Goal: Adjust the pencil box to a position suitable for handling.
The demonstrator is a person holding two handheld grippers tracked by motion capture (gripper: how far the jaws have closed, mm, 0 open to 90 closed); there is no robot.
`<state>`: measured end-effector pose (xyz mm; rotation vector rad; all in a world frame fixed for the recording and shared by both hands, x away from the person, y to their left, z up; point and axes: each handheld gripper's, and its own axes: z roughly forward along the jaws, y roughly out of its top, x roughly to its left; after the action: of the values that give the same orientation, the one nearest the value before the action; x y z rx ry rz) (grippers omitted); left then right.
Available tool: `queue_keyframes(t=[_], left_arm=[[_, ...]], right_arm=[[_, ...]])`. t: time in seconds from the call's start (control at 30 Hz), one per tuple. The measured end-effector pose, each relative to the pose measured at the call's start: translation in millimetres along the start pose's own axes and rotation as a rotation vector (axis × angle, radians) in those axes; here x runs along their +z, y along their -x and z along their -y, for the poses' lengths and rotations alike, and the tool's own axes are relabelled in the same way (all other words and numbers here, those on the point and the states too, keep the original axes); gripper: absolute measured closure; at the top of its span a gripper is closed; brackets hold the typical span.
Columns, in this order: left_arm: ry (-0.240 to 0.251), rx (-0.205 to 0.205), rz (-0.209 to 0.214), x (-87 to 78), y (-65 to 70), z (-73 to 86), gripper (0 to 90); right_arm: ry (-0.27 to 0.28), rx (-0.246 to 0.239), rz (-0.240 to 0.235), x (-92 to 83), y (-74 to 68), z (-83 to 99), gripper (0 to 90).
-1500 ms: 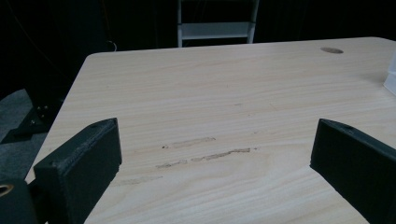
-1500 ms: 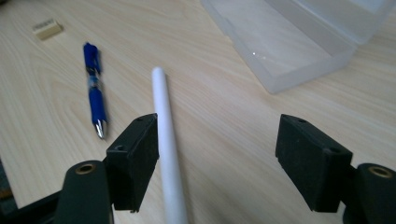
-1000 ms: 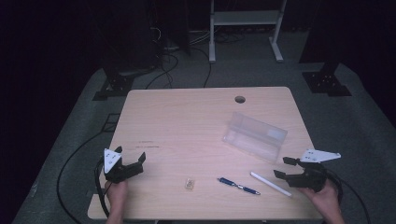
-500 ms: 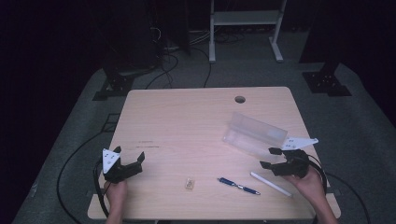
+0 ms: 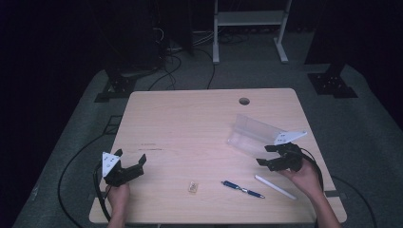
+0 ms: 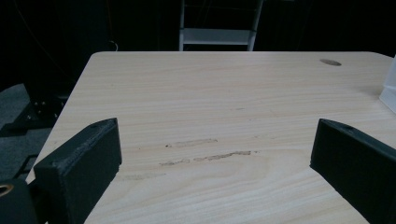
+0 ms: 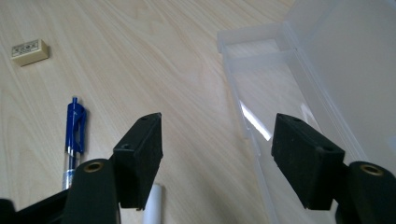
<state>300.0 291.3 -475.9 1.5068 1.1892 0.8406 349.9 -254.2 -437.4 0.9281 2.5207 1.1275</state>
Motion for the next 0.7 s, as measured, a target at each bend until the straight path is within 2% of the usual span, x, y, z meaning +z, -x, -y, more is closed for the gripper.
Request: queue_keyframes(t=[0.17,0.2,0.23,0.3,0.43,0.53,0.7], left_arm=[[0.007,0.001,-0.009,-2.3,-0.5,0.4,1.1],[0.007,0.0,-0.009,-2.3,-0.7,0.4,1.0],[0.005,-0.001,-0.008,-2.2,-1.1,0.5,1.1],[0.002,-0.003,-0.004,-1.1,-1.2,0.8,1.1],[0.0,0.001,0.001,-0.2,-0.6,0.7,1.1],[-0.004,0.003,0.002,-0.3,-1.1,0.8,1.1],[0.006,-0.023,0.002,-0.8,-3.9,1.2,1.1]], right_arm=[[-0.021,0.0,-0.008,10.8,5.6,-5.5,33.5],[-0.029,0.008,-0.012,13.6,6.1,-7.1,33.6],[-0.047,-0.005,-0.011,19.3,7.6,-10.0,34.6],[-0.051,-0.007,-0.014,24.7,8.0,-11.7,35.6],[-0.098,-0.012,-0.011,34.5,10.9,-14.4,38.5],[-0.124,0.005,-0.015,41.9,14.5,-16.0,40.2],[-0.153,0.001,-0.012,51.7,17.2,-17.7,44.2]])
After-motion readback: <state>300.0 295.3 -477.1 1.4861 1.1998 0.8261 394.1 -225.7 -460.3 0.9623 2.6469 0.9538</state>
